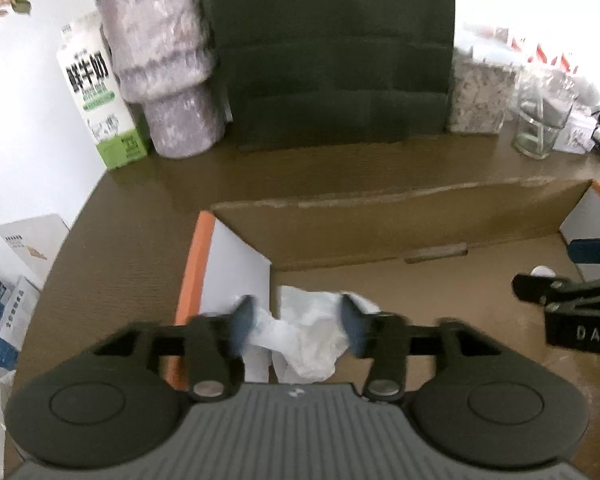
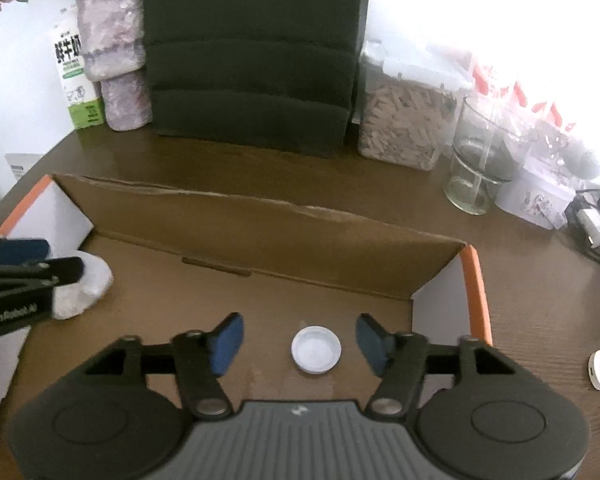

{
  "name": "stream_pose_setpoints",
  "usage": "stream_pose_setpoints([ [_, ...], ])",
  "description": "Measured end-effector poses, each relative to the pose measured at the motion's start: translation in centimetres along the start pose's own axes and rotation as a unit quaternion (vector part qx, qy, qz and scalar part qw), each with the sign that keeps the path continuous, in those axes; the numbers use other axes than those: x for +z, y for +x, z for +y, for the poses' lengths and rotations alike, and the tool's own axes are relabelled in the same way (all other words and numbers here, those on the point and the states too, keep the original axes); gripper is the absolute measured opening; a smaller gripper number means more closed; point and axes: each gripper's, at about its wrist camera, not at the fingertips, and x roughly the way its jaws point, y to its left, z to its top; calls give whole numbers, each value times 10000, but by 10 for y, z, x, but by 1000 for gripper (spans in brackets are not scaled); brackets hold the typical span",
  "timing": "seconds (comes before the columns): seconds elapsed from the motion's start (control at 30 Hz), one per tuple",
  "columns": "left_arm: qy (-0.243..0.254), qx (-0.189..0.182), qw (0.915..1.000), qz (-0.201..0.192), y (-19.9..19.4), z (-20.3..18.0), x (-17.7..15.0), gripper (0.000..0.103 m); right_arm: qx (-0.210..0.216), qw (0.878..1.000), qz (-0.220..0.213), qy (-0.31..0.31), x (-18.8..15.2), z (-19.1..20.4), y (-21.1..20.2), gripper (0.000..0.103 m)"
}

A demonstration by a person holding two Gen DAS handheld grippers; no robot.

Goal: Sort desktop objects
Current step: 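Carry the tissue and cap into the cardboard box and open both grippers, then withdraw both grippers from the box back toward the table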

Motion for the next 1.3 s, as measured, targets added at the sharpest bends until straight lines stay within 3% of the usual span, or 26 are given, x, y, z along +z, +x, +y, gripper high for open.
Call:
stream_pose_setpoints([
  [0.07, -9, -54, 9999, -142, -12, 0, 0, 72, 19, 9999, -116, -17, 1, 1, -10, 86],
  [0.17, -81, -152, 9992, -371, -32, 1, 0, 96, 15, 9995, -293, -76, 0, 3, -31, 94],
  [0.27, -166, -163, 9964, -814, -60, 3, -5, 103, -33, 9985, -520, -170, -4, 7, -59, 97],
  [0.3, -183, -151, 9954, -931, -69, 4, -6, 103, -53, 9979, -628, -176, -6, 8, -70, 103],
  [0.57, -363, -353, 9862, -1574, -142, 13, -28, 103, 45, 9902, -1371, -278, -32, 14, -151, 103],
  [0.77, -463, -482, 9770, -2023, -202, 21, -64, 103, 124, 9795, -1944, -518, -73, 20, -212, 103],
  [1.07, -377, -349, 9670, -2495, -263, 28, -156, 103, 218, 9659, -2491, -672, -164, 29, -277, 103],
  [1.3, -652, -229, 9672, -2445, -280, 31, -235, 103, 260, 9669, -2461, -620, -248, 42, -295, 103],
])
